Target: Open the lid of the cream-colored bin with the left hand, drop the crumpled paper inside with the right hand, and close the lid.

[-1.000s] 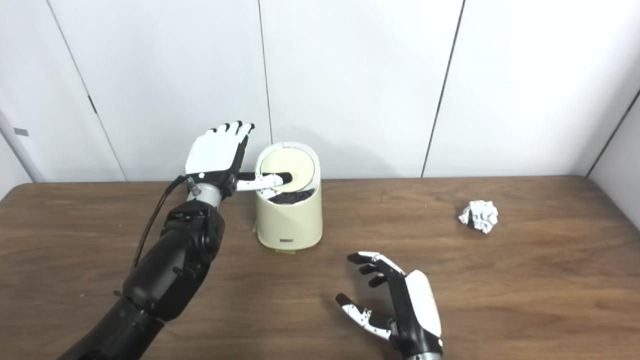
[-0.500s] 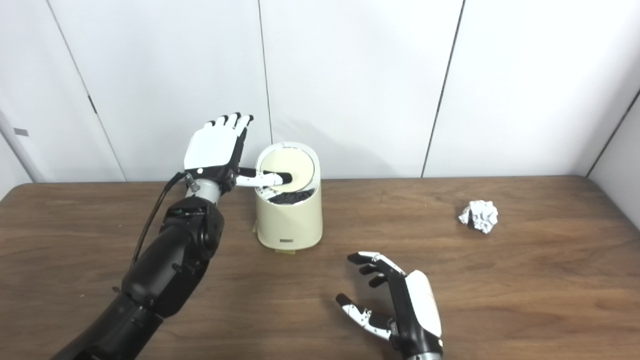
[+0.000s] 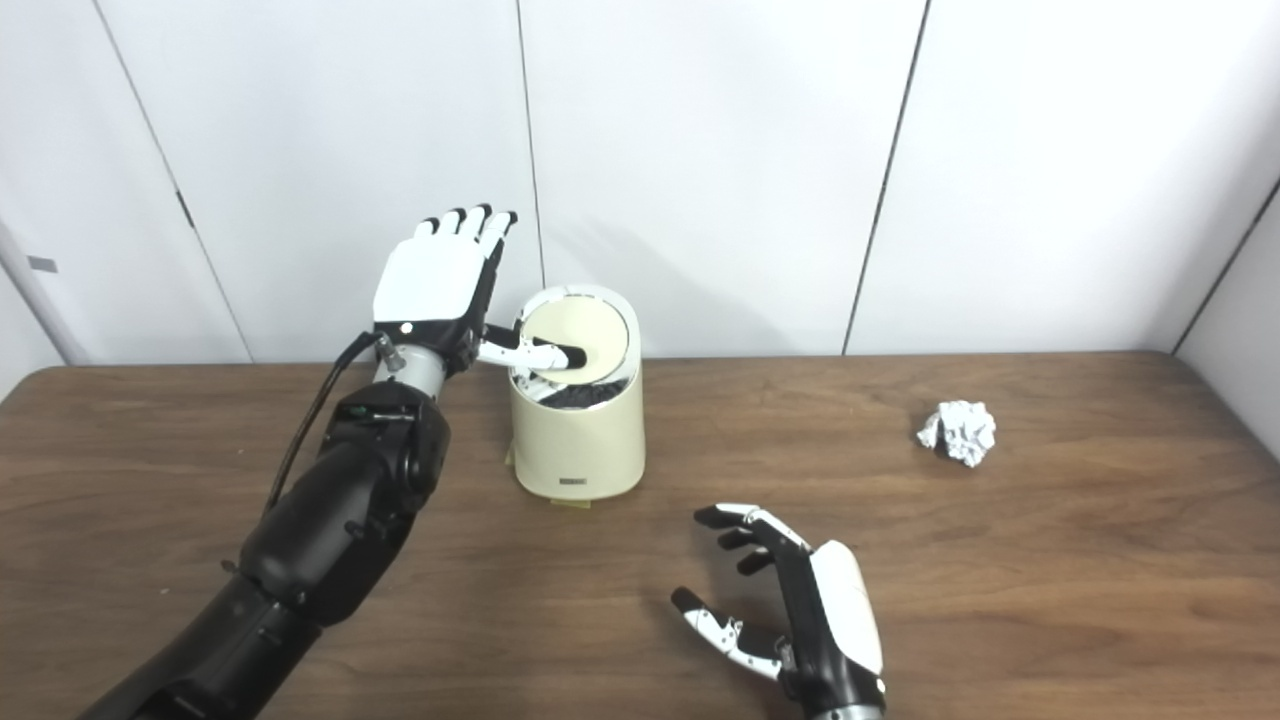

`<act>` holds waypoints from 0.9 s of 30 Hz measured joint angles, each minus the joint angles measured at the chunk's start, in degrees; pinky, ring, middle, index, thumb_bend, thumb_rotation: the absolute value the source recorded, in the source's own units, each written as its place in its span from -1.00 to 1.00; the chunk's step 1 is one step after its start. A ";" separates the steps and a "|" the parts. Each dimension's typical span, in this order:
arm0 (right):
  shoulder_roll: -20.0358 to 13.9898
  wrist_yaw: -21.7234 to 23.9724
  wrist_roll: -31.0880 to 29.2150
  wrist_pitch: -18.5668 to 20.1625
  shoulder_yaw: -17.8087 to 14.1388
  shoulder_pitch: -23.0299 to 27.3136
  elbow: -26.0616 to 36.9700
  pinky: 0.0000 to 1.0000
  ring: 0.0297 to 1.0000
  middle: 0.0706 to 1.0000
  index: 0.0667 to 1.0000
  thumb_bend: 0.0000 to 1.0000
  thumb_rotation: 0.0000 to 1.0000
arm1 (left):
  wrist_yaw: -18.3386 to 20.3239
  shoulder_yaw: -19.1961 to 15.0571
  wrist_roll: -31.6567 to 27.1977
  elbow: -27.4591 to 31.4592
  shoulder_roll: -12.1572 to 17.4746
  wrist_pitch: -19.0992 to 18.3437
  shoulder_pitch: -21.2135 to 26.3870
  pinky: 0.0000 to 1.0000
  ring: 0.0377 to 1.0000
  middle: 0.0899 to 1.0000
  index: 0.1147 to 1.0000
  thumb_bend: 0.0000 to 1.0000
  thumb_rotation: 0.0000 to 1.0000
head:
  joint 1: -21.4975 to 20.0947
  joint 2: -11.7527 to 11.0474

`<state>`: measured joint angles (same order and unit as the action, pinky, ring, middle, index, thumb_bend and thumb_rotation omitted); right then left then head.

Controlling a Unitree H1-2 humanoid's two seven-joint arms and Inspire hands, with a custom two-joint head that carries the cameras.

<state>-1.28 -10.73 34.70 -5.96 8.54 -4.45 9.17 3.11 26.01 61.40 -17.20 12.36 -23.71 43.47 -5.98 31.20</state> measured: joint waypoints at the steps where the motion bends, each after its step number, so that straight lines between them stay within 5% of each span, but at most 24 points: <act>1: 0.01 -0.03 0.12 0.00 0.02 0.00 0.00 0.00 0.25 0.35 0.31 -0.37 -0.69 | -0.03 0.01 0.00 0.01 0.00 0.00 0.01 1.00 1.00 1.00 1.00 1.00 -0.41 | 0.00 0.00; 4: 0.01 -0.04 0.26 0.01 0.04 0.00 0.00 0.03 0.27 0.35 0.31 -0.37 -0.69 | -0.12 -0.03 -0.03 0.01 0.00 0.06 0.05 1.00 1.00 1.00 1.00 1.00 -0.17 | 0.00 -0.09; 7: 0.02 0.00 0.20 0.06 0.04 0.01 0.01 0.03 0.27 0.36 0.32 -0.38 -0.68 | 0.23 -0.72 -0.68 0.15 -0.01 0.27 -0.08 1.00 1.00 1.00 1.00 0.85 0.71 | 0.09 -0.09; 9: 0.03 0.08 0.06 0.44 0.03 0.01 0.01 0.05 0.29 0.37 0.32 -0.37 -0.68 | 1.10 -1.23 -1.33 0.64 -0.04 0.27 -0.37 1.00 1.00 1.00 1.00 0.75 0.94 | 0.26 -0.17; 22: -0.04 0.02 -0.22 0.93 0.11 0.14 -0.17 0.02 0.26 0.37 0.31 -0.36 -0.68 | 4.55 -3.83 -5.89 1.70 -0.32 -0.01 -0.71 1.00 1.00 1.00 1.00 0.93 1.00 | 0.26 -0.53; 27: -0.04 0.00 -0.31 0.94 0.12 0.17 -0.21 0.02 0.26 0.36 0.31 -0.37 -0.67 | 6.00 -10.40 -15.51 4.61 -2.29 0.13 -0.96 1.00 1.00 1.00 1.00 0.90 1.00 | 0.26 -0.53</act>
<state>-1.32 -10.73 34.39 -5.03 8.65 -4.28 8.96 9.11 15.62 45.90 -12.58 10.07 -23.58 42.50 -5.71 30.67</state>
